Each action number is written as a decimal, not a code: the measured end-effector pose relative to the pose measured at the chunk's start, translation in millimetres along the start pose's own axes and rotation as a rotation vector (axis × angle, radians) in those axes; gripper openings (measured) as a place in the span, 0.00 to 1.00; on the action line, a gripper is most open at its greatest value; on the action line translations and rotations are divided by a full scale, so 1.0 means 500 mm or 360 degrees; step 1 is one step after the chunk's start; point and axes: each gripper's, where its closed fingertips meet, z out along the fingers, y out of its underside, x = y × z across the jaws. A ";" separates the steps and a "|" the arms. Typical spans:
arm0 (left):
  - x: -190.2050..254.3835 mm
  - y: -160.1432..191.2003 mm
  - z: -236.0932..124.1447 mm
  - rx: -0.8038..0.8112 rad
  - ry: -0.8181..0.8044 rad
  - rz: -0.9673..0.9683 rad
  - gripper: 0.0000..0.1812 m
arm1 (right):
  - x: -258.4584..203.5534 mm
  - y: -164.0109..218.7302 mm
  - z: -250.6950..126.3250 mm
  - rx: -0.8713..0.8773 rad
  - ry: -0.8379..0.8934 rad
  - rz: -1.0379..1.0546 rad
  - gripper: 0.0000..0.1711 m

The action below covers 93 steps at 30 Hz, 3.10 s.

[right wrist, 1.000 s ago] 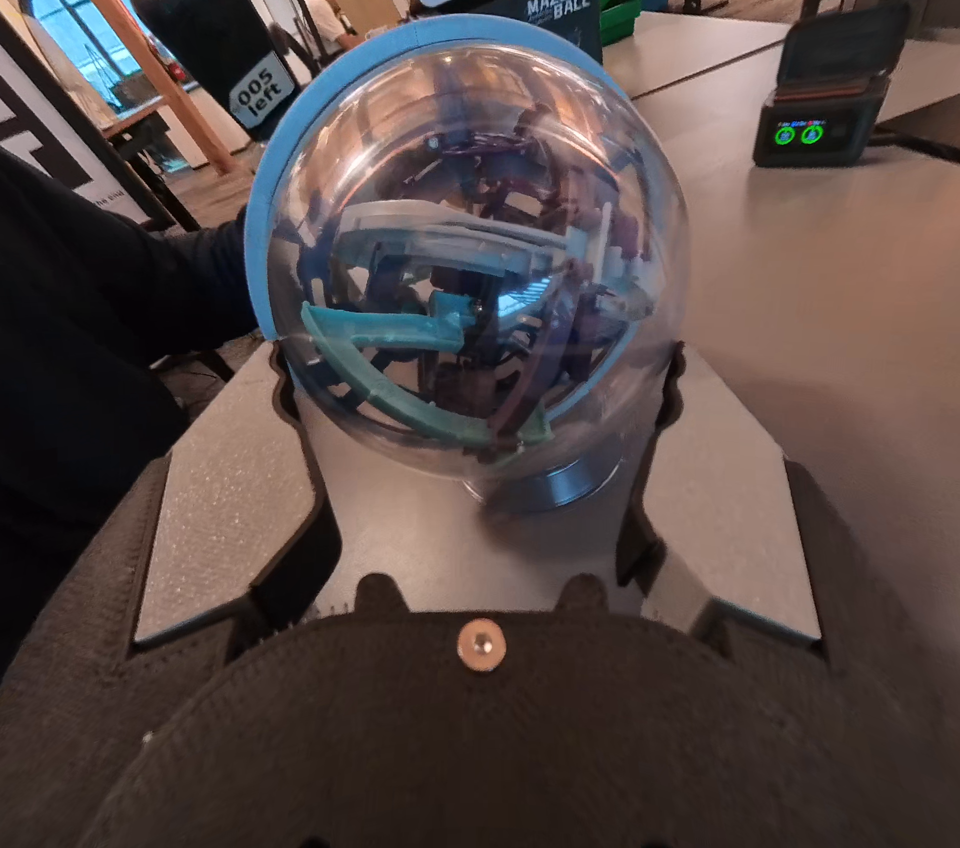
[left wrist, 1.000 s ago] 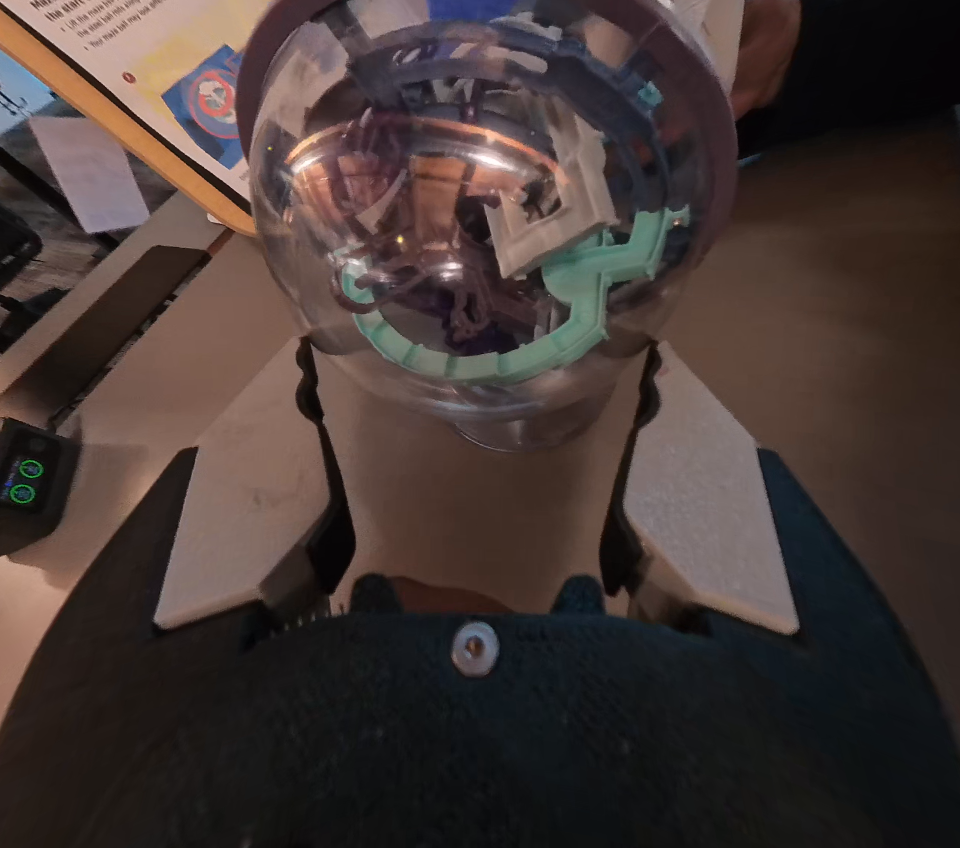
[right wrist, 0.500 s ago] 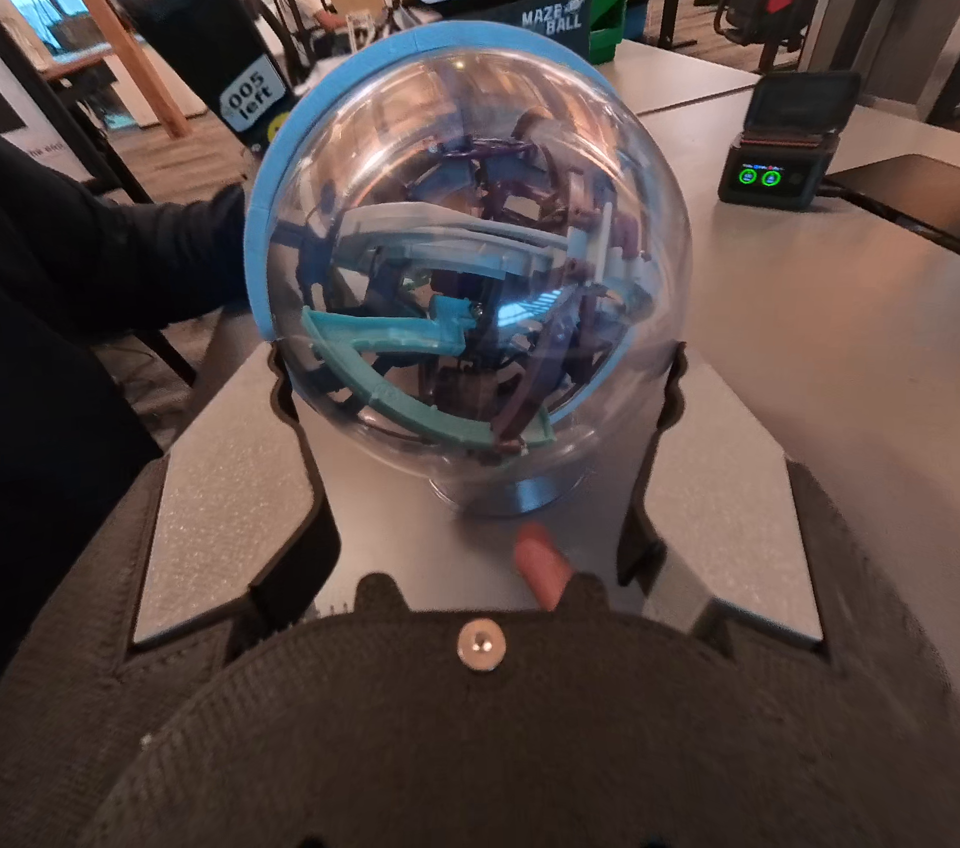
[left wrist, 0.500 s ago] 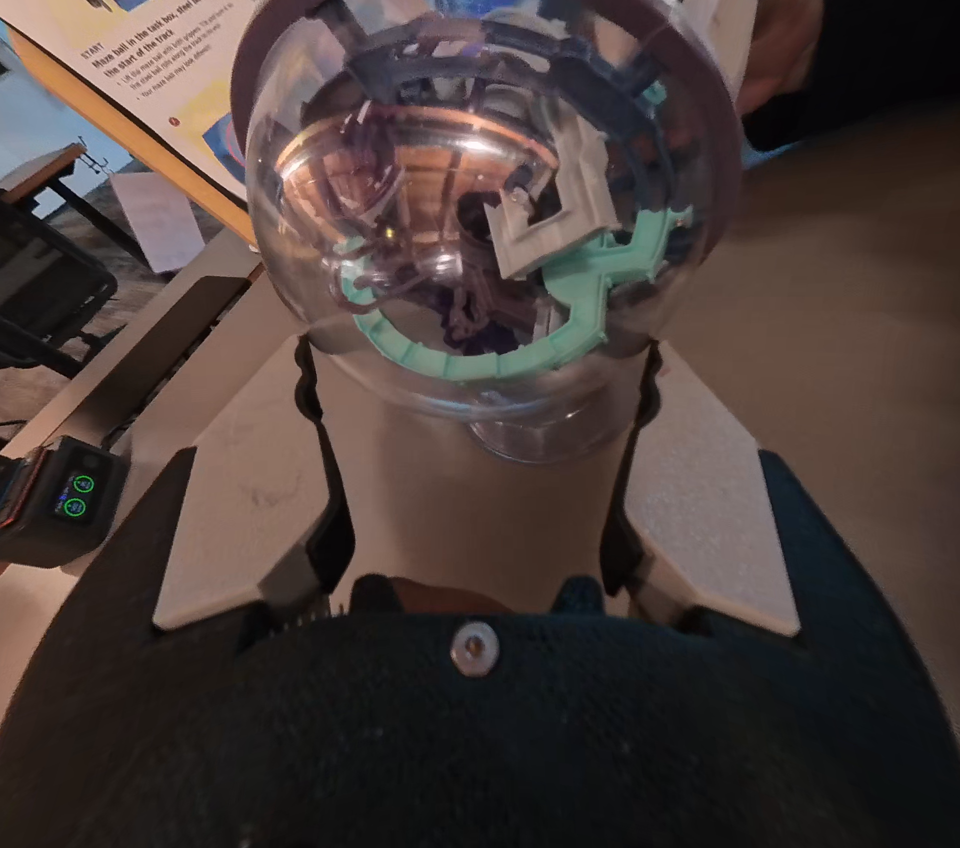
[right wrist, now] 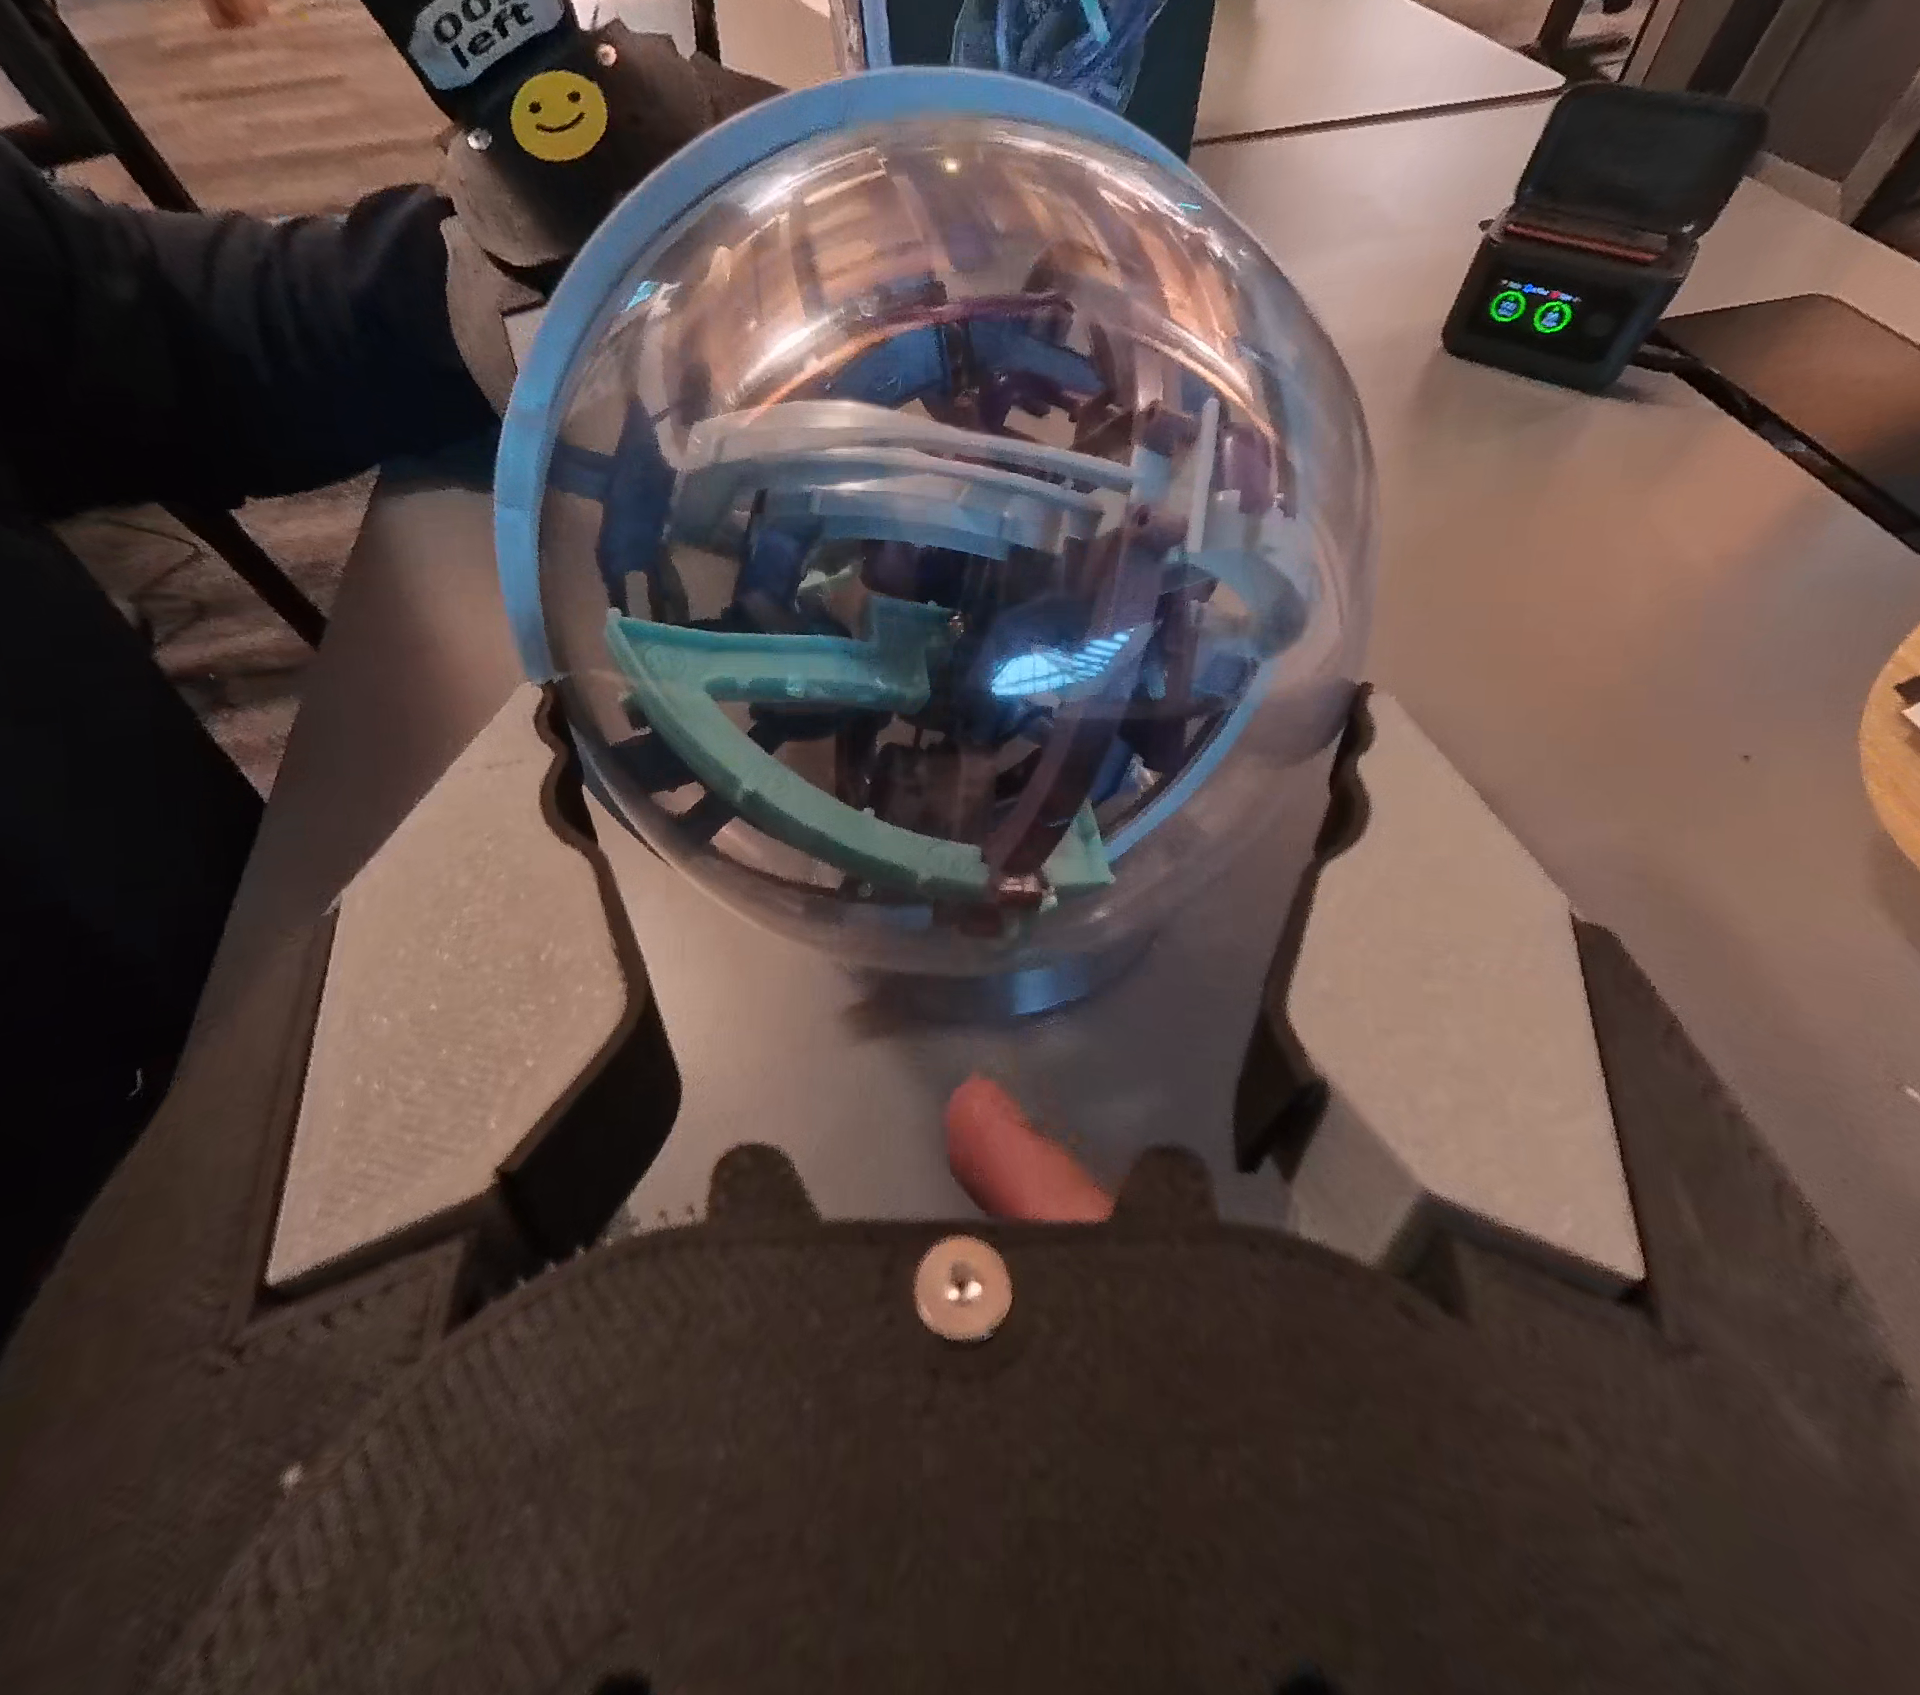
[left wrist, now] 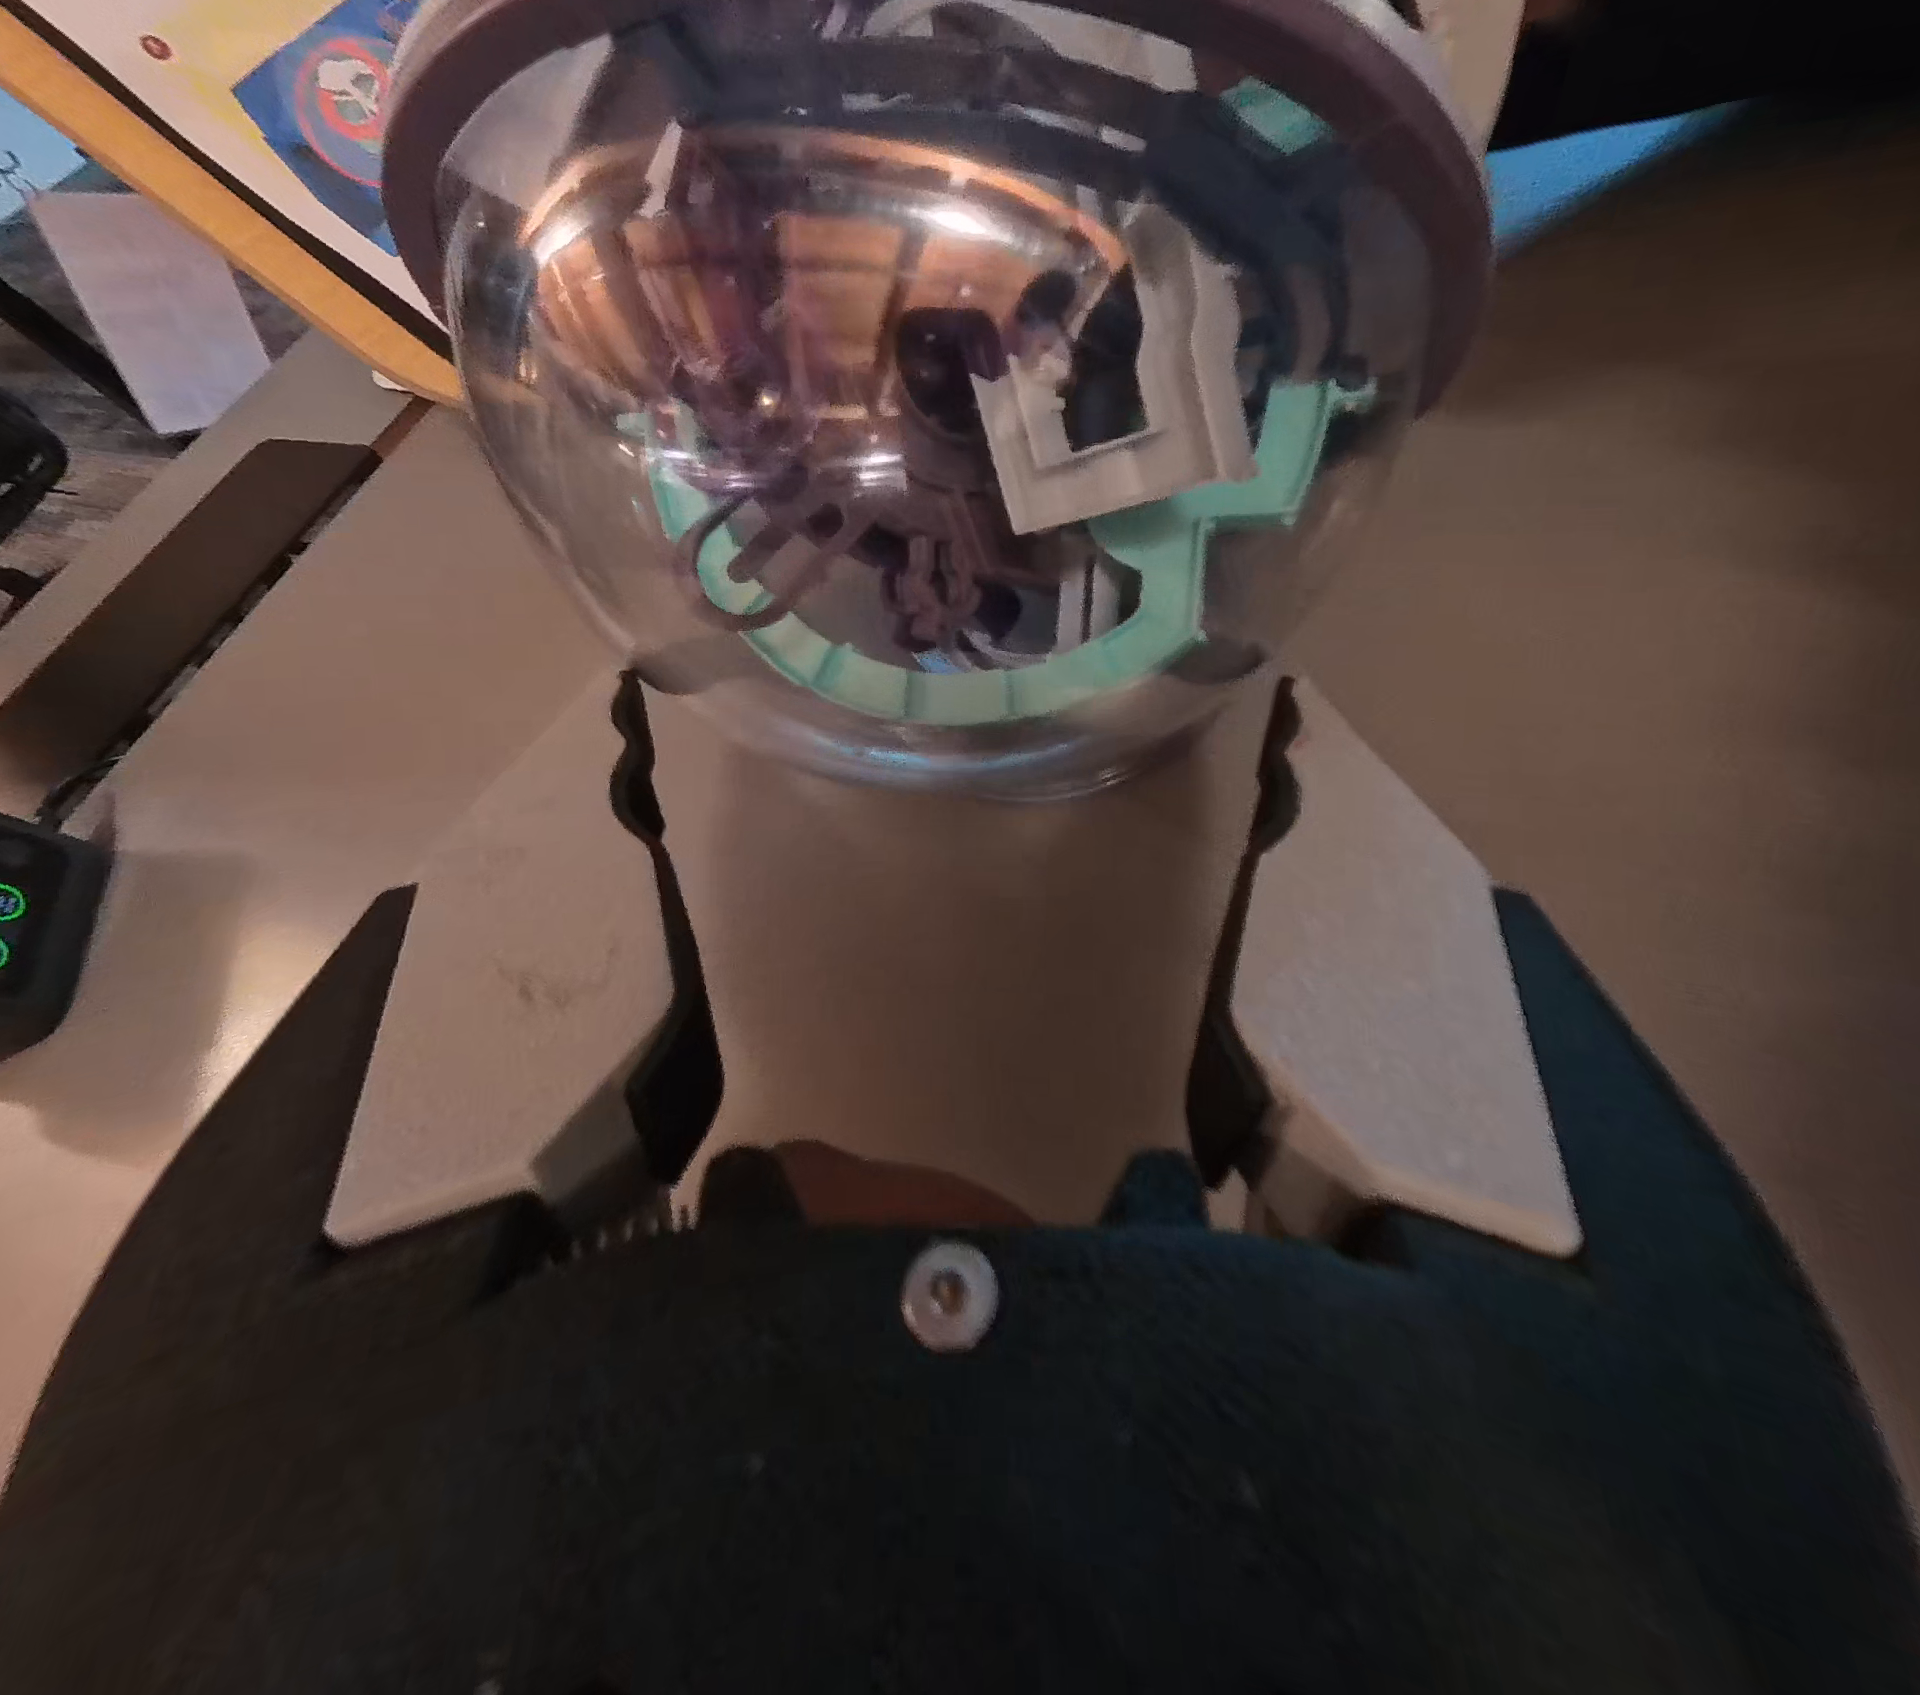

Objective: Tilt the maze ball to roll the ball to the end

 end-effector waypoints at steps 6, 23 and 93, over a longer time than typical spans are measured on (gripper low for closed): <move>0.005 -0.040 -0.025 0.0116 0.0104 -0.0064 0.66 | -0.004 -0.007 -0.008 -0.0008 -0.0092 0.0037 0.79; 0.003 -0.054 -0.034 0.0125 0.0199 -0.0120 0.65 | 0.027 0.009 -0.059 0.0081 -0.0223 0.0364 0.79; -0.015 -0.107 -0.023 0.0286 -0.0176 0.0190 0.72 | -0.003 -0.024 -0.010 0.0248 -0.0140 0.0125 0.82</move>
